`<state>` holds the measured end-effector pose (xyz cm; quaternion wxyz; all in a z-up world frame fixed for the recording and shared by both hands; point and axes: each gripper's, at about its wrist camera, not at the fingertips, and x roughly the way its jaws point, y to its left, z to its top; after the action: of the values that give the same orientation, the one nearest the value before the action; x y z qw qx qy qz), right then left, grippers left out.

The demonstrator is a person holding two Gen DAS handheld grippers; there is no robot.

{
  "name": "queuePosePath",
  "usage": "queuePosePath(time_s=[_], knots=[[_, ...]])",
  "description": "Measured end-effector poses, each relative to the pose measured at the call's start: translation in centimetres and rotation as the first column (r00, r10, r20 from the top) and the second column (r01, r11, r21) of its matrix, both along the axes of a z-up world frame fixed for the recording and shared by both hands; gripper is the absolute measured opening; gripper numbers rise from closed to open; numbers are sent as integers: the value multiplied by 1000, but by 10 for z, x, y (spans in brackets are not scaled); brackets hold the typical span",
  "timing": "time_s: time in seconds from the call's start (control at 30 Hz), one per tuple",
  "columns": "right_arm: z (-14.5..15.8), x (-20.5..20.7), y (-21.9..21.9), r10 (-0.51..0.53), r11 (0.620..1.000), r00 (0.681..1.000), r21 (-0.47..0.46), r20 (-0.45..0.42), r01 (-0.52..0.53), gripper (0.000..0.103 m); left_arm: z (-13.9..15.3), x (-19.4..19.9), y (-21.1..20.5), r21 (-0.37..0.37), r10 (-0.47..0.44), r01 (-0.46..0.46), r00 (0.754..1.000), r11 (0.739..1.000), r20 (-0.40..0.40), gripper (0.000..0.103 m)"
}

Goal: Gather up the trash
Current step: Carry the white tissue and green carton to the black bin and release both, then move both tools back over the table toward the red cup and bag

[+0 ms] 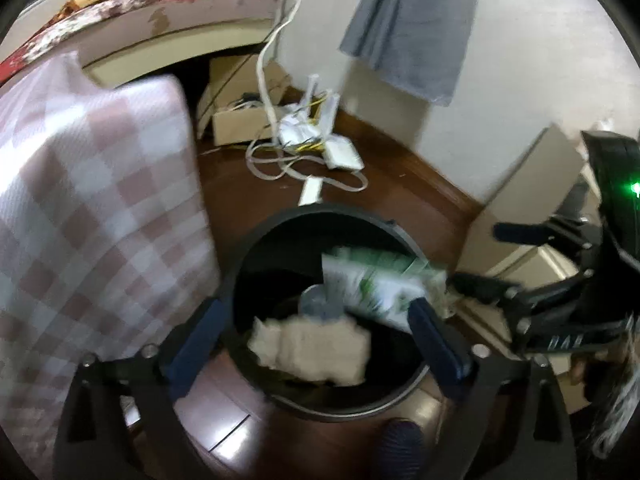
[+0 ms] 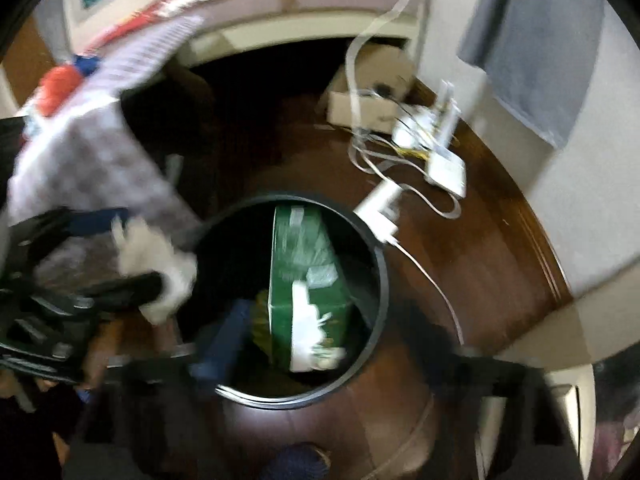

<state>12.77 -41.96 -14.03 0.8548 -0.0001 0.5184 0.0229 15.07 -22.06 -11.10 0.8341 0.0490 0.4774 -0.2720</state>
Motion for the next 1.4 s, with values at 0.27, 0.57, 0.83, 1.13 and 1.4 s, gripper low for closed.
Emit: queuePosePath(time_s=[0.27,0.57,0.83,1.13,1.4], knots=[[0,9,-18,-86,995,996,-46,-17,85,102,-3,6,16,21,79,-79,996,997,30,101],[12,12,3,-33,998,999,-62,12,33,102,12,7,25,18,94,-95,993,995,70,101],[23,7,15,-14,997,999,-70,30,17,102,27,5,30,17,91,-94,990,995,105,101],[53,5,41,37,997,995,-75,93,-30,102,55,-4,51,8,117,-120,980,993,163,101],[82,15,83,122,991,978,-69,166,-112,102,78,-13,99,-9,210,-213,950,977,230,102]])
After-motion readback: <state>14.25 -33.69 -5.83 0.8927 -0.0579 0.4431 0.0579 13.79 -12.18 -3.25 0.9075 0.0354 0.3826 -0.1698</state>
